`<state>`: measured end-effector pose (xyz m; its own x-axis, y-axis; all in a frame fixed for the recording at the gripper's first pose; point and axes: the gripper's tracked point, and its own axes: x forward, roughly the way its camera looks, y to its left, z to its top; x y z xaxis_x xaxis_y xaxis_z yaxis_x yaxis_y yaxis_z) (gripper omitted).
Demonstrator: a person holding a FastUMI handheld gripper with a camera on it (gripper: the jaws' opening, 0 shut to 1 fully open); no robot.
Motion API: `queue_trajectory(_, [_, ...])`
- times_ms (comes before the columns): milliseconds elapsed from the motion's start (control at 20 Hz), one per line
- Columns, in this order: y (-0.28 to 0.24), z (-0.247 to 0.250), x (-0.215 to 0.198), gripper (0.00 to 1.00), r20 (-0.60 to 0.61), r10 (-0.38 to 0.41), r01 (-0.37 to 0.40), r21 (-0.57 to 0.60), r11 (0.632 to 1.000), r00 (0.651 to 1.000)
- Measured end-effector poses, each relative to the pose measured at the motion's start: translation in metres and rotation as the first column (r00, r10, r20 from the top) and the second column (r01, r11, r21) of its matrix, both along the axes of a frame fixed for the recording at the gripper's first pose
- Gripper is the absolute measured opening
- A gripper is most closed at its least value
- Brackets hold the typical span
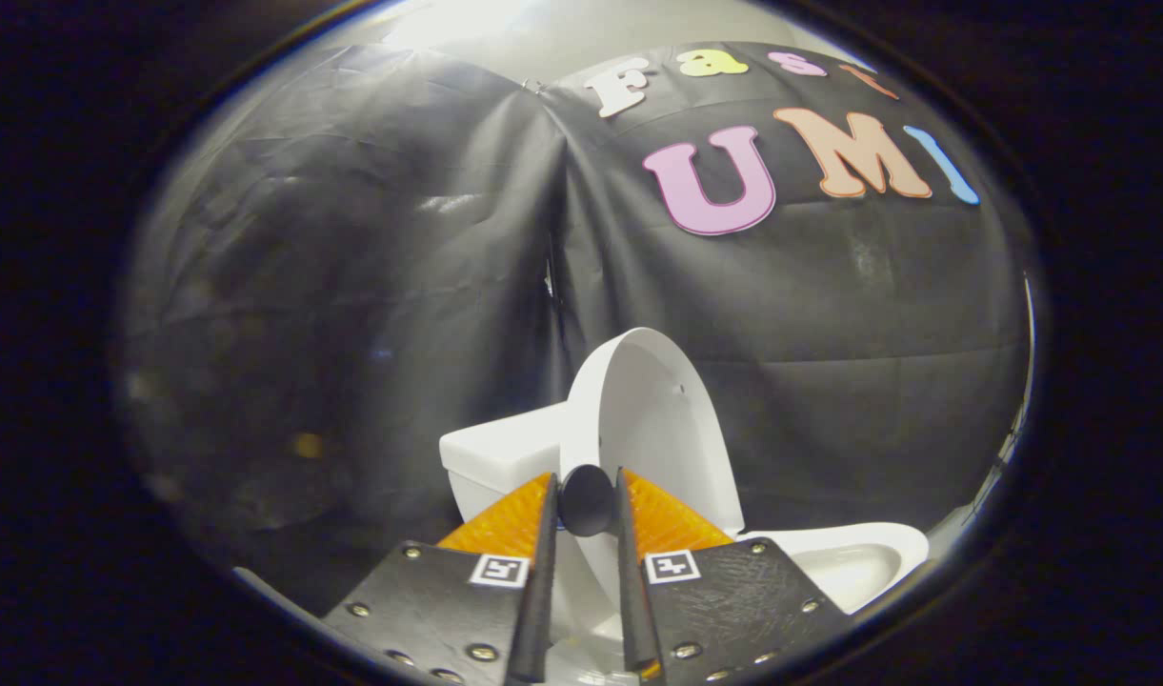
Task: Open the toilet lid.
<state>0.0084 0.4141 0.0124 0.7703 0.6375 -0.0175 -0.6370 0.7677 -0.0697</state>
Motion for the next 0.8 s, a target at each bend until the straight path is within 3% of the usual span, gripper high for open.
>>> queue_trajectory(100, [-0.01,0.006,-0.001,0.34,0.015,-0.01,0.01,-0.022,1.0,1.0])
queue_trajectory(300, [-0.037,0.017,0.003,0.72,0.012,-0.045,0.045,-0.017,0.999,0.999])
queue_trajectory(450, [-0.057,0.025,0.009,0.88,-0.007,-0.084,0.084,0.02,0.996,0.996])
queue_trajectory(800, [-0.102,0.034,0.017,0.99,0.022,-0.185,0.185,0.004,0.983,0.983])
